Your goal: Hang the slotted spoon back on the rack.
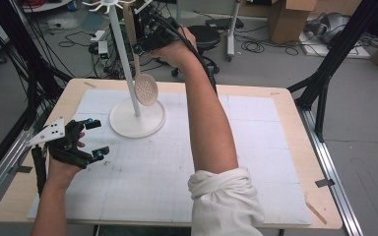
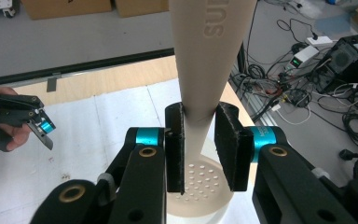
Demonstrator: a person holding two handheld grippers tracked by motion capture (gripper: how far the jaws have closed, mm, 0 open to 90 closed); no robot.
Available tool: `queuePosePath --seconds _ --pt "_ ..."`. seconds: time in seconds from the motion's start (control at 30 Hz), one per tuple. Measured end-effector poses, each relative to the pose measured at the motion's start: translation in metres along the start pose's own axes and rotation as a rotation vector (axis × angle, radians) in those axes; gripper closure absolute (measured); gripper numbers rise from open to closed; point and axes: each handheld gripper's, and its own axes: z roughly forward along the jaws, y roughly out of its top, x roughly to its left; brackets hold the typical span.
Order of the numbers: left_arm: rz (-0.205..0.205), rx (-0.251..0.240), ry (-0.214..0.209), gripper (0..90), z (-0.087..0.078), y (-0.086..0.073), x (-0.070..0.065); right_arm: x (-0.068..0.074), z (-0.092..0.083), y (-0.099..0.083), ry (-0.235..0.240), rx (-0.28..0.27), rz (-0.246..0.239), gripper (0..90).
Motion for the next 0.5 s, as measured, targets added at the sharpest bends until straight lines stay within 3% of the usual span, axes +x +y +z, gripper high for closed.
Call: queuePosePath --seconds 0.37,0.5 --pt "0.001 -0.002 0.001 1.7 -0.0012 0.0001 0.0 -0.0016 0.0048 0.0 0.0 0.007 0.01 74.3" --pt "0.004 -0.002 0.002 1.7 -0.0011 0.0002 0.0001 -0.0033 0.0064 -0.0015 0.012 0.002 0.039 72.7"
